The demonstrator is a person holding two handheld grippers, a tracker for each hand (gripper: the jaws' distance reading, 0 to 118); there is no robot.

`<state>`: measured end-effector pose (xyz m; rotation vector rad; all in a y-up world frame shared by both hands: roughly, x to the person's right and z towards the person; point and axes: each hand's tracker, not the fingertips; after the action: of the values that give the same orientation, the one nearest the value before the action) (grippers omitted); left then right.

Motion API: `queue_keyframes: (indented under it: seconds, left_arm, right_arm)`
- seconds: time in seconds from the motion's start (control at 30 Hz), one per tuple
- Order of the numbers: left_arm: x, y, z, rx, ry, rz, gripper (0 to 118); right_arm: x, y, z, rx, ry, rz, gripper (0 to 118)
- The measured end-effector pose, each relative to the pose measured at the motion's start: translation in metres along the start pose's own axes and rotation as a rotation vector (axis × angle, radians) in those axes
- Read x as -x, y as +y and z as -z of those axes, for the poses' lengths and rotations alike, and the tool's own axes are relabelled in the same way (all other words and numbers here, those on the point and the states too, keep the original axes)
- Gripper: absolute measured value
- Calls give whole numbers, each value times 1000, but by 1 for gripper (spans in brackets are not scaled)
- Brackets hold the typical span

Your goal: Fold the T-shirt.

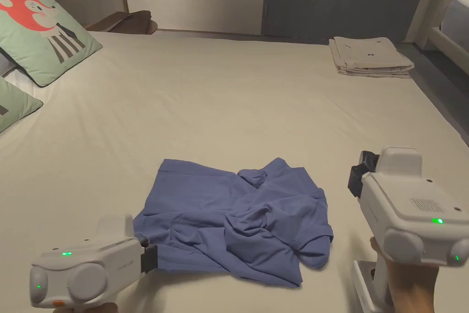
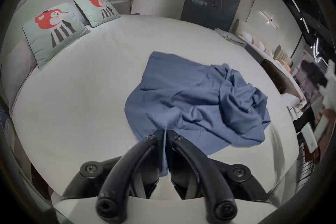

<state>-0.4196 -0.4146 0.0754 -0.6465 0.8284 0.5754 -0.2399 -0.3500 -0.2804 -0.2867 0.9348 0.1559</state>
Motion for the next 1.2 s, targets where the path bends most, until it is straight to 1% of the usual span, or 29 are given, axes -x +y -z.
queue_keyframes:
  seconds: [0.07,0.1,0.17,0.2,0.23,0.27,0.3,0.33,0.37,0.47,0.5,0.53,0.6,0.63,0.7,0.77,0.8,0.83,0.87,0.9,0.93,0.97,1.1,1.2]
  left_arm:
    - [0,7,0,-2,2,13,2]
    - [0,9,1,-16,-2,19,1]
    - [1,15,3,-16,-14,16,2]
    - [2,17,6,-16,-23,10,1]
    - [3,18,8,-15,-25,7,1]
    - [3,19,10,-13,-25,10,1]
    - [2,20,12,-10,-23,14,1]
    - [2,20,13,-9,-21,18,1]
    - [1,20,15,-8,-20,23,1]
    - [2,20,20,1,-22,23,1]
    - [2,19,20,1,-23,20,1]
    - [2,20,21,8,-25,23,1]
    - [2,19,22,8,-28,21,1]
    - [2,19,23,13,-30,22,1]
    - [1,19,24,16,-34,23,1]
    - [0,19,25,19,-35,26,1]
    - [0,19,25,18,-37,25,1]
    - [0,19,25,18,-39,22,1]
    - [0,19,25,18,-41,19,1]
    - [0,19,26,17,-43,17,1]
    - [0,19,26,16,-43,16,1]
    - [-1,19,26,16,-44,15,1]
    - [-2,19,25,10,-51,9,1]
    - [-3,21,22,2,-58,-1,1]
  right_arm:
    - [-11,-1,42,133,32,8,6]
    - [-14,-4,59,173,47,47,12]
    - [-22,-9,91,287,66,86,47]
    - [-23,-14,106,313,72,106,65]
    - [-23,-18,120,342,75,105,88]
    - [-22,-23,134,389,67,120,98]
    - [-21,-25,140,418,57,111,101]
    - [-19,-29,149,436,62,108,101]
    - [-17,-34,160,467,75,105,101]
    - [-9,-49,188,562,78,57,100]
    - [-5,-53,193,582,79,49,99]
    - [-3,-55,195,578,89,53,94]
    - [4,-53,187,579,107,48,78]
    - [6,-54,186,577,105,48,67]
    - [11,-55,188,592,119,28,52]
    - [14,-57,186,610,127,9,28]
    - [16,-58,183,611,134,-15,12]
    - [17,-58,189,606,135,-42,4]
    - [19,-59,188,607,127,-55,4]
    - [18,-59,187,614,138,-57,4]
    - [17,-59,186,626,160,-55,4]
    - [16,-58,184,621,163,-42,3]
    - [6,-45,170,507,162,4,2]
    - [-5,-23,158,448,167,39,1]
